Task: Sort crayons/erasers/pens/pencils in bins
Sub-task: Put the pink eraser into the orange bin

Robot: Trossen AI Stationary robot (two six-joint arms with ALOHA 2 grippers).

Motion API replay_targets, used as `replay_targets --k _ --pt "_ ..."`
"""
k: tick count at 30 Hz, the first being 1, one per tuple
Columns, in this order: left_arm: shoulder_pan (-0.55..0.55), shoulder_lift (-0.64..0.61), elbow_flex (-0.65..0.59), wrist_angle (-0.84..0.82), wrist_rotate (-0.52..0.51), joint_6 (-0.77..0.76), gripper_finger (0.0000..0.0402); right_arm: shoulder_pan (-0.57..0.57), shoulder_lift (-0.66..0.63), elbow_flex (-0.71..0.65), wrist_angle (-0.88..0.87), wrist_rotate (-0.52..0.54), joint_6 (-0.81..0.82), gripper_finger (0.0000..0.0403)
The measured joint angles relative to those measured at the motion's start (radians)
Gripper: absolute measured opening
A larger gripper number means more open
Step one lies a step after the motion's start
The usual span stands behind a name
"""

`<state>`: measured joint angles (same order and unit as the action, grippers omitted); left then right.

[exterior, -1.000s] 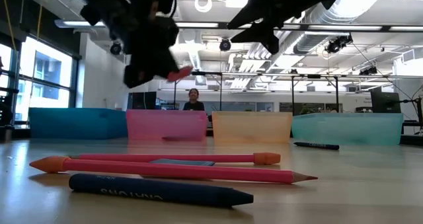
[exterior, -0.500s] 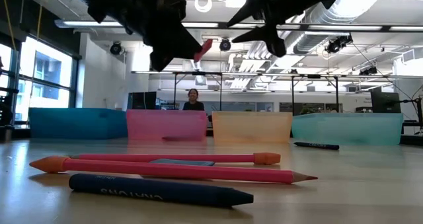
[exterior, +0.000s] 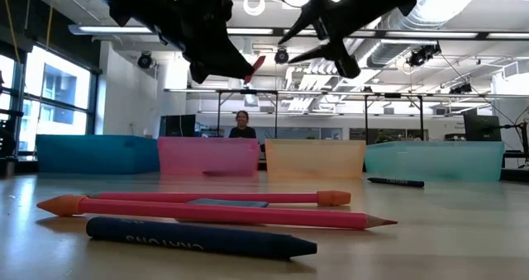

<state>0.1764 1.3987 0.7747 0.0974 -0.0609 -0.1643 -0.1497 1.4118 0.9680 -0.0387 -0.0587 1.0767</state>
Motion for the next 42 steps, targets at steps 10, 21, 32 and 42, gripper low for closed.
replay_targets --k 10,21,32,42 --pt "0.002 0.0 0.0 -0.005 -0.008 0.045 0.006 0.024 0.082 0.0 0.096 0.02 0.079 0.0149" --pt "0.002 0.0 0.0 -0.017 -0.014 0.071 0.006 0.051 0.149 0.0 0.184 0.033 0.156 0.0149" --pt "0.002 0.0 0.0 -0.029 -0.023 0.09 0.006 0.074 0.162 0.0 0.2 0.069 0.157 0.0149" --pt "0.002 0.0 0.0 0.026 0.023 0.136 0.006 0.074 0.162 0.0 0.201 0.051 0.154 0.0149"
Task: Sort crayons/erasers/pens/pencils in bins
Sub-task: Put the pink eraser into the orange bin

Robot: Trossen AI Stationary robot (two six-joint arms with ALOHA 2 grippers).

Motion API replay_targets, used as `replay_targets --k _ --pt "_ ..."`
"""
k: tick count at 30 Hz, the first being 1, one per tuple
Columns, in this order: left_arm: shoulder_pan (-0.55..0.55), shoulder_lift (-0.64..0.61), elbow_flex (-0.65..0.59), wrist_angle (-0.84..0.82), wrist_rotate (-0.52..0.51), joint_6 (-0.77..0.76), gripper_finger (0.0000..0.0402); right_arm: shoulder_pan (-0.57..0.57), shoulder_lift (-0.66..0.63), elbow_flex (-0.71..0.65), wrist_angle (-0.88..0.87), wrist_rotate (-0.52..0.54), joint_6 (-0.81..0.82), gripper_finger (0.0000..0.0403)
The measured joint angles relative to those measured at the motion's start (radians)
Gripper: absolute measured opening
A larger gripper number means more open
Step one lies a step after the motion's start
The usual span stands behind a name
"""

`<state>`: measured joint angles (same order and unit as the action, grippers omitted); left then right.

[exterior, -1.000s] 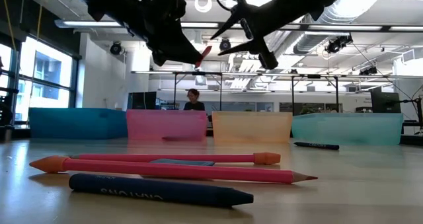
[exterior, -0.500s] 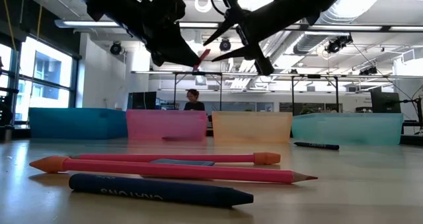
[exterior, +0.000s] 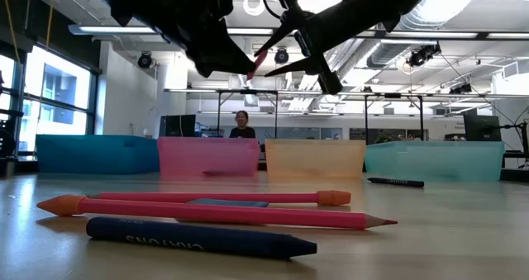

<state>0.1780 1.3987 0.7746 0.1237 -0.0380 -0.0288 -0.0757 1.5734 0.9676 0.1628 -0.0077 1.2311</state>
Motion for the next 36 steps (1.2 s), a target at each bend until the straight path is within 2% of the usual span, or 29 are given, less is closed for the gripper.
replay_targets --k 12,16,23,29,32,36 --pt "0.0 0.0 0.001 0.033 -0.008 0.007 0.006 0.0 0.0 0.0 0.002 -0.027 0.026 0.014" --pt "0.0 0.0 0.001 0.031 -0.01 0.007 0.006 0.0 0.0 0.0 0.003 -0.034 0.026 0.0102" --pt "0.0 0.011 0.001 0.03 -0.012 0.007 0.006 0.0 0.0 0.0 -0.003 -0.035 -0.002 0.0011" --pt "0.0 0.011 0.002 0.031 -0.015 0.007 0.006 -0.004 0.0 0.0 -0.003 -0.035 -0.026 0.0018" --pt "0.0 0.011 0.002 0.031 -0.054 0.007 0.0061 -0.013 0.0 0.0 -0.003 -0.034 -0.054 0.0008" --pt "0.0 0.011 0.002 0.032 -0.068 0.029 0.0079 -0.026 0.0 0.0 -0.003 -0.035 -0.084 0.0006"
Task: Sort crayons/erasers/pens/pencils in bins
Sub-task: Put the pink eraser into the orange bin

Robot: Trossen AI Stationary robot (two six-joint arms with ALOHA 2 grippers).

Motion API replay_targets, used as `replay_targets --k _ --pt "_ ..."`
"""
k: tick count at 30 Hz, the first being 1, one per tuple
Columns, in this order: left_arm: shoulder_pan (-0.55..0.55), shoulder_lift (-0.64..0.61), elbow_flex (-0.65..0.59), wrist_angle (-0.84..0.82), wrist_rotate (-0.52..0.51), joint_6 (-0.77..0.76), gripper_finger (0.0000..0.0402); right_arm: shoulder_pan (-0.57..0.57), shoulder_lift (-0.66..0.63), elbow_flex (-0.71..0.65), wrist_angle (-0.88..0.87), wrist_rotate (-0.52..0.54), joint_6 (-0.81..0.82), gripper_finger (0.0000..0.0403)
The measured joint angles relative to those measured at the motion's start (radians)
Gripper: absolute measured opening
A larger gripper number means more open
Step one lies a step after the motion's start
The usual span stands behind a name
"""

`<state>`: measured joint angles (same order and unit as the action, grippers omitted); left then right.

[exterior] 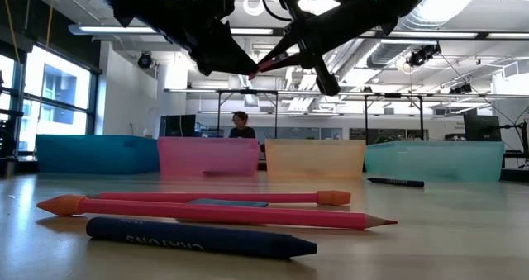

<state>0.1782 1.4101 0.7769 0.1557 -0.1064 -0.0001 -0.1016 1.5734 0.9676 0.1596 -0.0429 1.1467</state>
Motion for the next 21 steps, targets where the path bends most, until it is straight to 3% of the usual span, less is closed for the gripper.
replay_targets --k 11,21 --pt "0.0 0.0 0.0 -0.009 -0.019 -0.016 0.017 -0.075 0.0 0.0 -0.071 -0.043 -0.095 0.0005" --pt "0.038 -0.002 0.0 -0.009 -0.019 -0.084 0.0172 -0.196 -0.01 0.0 -0.143 -0.033 -0.34 0.0009"
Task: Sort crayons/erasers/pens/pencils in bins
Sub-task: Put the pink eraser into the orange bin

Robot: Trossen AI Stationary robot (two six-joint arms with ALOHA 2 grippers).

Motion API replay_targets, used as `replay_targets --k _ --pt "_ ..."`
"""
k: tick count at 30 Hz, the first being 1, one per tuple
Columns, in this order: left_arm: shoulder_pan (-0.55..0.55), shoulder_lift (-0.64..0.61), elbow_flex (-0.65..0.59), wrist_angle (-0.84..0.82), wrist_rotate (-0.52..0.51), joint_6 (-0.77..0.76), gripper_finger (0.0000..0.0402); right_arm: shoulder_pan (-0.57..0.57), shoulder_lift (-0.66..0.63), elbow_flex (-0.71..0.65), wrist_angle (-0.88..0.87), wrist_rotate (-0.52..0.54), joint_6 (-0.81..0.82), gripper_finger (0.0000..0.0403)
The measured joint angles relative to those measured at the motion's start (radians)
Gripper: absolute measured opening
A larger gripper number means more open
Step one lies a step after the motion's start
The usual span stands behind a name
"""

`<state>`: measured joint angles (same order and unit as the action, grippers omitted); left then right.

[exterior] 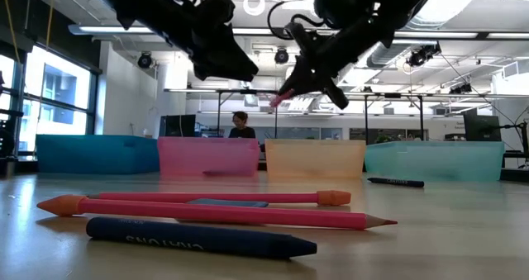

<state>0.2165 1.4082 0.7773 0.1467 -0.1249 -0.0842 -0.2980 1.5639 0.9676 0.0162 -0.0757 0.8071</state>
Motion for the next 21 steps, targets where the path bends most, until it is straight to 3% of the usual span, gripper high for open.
replay_targets --k 9,21 --pt "0.03 -0.043 0.0 -0.006 -0.002 -0.002 0.0164 -0.093 0.003 0.0 -0.15 0.106 -0.293 0.0009" --pt "0.06 -0.242 0.0 -0.188 -0.112 -0.029 0.0162 -0.092 0.1 0.0 -0.254 0.067 -0.312 0.0009"
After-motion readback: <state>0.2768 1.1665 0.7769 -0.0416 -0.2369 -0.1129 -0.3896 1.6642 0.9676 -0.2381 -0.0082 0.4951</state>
